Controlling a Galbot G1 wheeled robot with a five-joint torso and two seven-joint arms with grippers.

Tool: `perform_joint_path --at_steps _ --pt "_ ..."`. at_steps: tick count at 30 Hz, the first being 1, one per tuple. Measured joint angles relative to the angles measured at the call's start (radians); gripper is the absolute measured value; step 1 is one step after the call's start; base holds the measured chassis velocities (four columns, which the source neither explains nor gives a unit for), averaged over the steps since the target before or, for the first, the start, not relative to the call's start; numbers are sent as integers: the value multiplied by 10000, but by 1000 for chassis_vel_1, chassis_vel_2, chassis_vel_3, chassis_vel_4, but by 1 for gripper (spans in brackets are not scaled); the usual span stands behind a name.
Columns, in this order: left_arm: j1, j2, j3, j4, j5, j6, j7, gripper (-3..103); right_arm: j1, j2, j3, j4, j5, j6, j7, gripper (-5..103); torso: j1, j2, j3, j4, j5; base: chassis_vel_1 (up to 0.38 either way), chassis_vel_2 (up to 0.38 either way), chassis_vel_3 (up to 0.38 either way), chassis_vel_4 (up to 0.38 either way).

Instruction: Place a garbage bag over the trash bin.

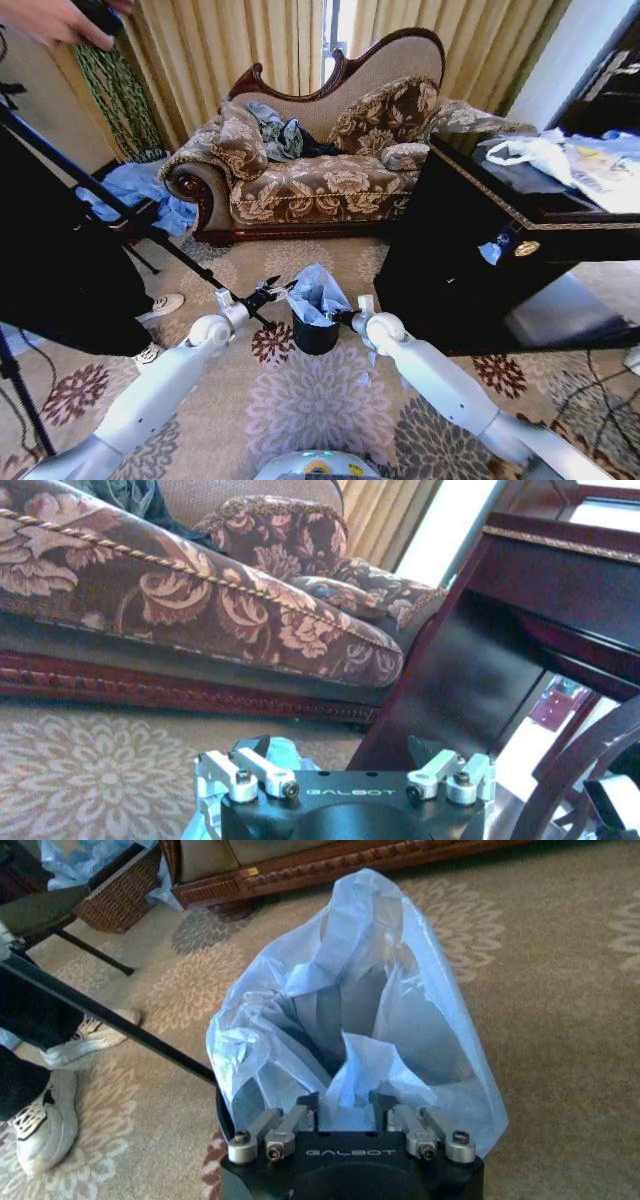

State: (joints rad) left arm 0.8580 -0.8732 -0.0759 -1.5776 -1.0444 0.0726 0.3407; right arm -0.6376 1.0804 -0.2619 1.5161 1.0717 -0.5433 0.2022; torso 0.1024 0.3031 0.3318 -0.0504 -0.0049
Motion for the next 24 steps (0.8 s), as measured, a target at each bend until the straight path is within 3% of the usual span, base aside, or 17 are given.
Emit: perform_joint_path --at_steps 2,3,5,8,10,11,16,19,21,24 --pt "-3 10 0 0 -16 0 -9 93 -17 8 9 5 0 13 6 30 0 0 0 0 0 0 0 0 0" --pt "-10 63 2 -19 -80 1 -32 93 -87 38 56 33 1 108 52 22 0 0 0 0 0 0 0 0 0" --pt "-12 86 2 -22 -92 1 -35 93 -124 49 77 60 9 184 78 22 0 0 0 0 0 0 0 0 0" --pt "-54 135 14 -22 -122 1 -58 93 -333 67 268 280 75 698 181 9 0 0 0 2 -1 0 0 0 0" --pt "-67 138 16 -20 -130 1 -66 93 -390 69 323 331 95 776 195 9 0 0 0 1 -1 0 0 0 0" --pt "-103 147 32 -12 -155 3 -83 93 -603 70 530 514 189 1011 209 2 0 0 0 0 0 0 0 0 0" --pt "-35 186 -12 -8 -167 4 -113 93 -1104 47 875 874 361 1683 1 1 0 0 0 -3 -1 0 0 0 0" --pt "98 234 -104 -30 -169 -71 -183 93 -1510 29 1031 1051 418 2241 -320 0 0 0 0 6 0 0 0 0 0" --pt "71 257 -15 62 -182 -99 -259 93 -2637 -11 1649 1356 743 2755 -974 0 -1 1 -1 -2 -1 0 0 0 0" --pt "85 269 10 116 -210 -100 -350 93 -3128 22 1916 1455 834 2937 -1315 0 0 0 0 -3 3 0 0 0 0"
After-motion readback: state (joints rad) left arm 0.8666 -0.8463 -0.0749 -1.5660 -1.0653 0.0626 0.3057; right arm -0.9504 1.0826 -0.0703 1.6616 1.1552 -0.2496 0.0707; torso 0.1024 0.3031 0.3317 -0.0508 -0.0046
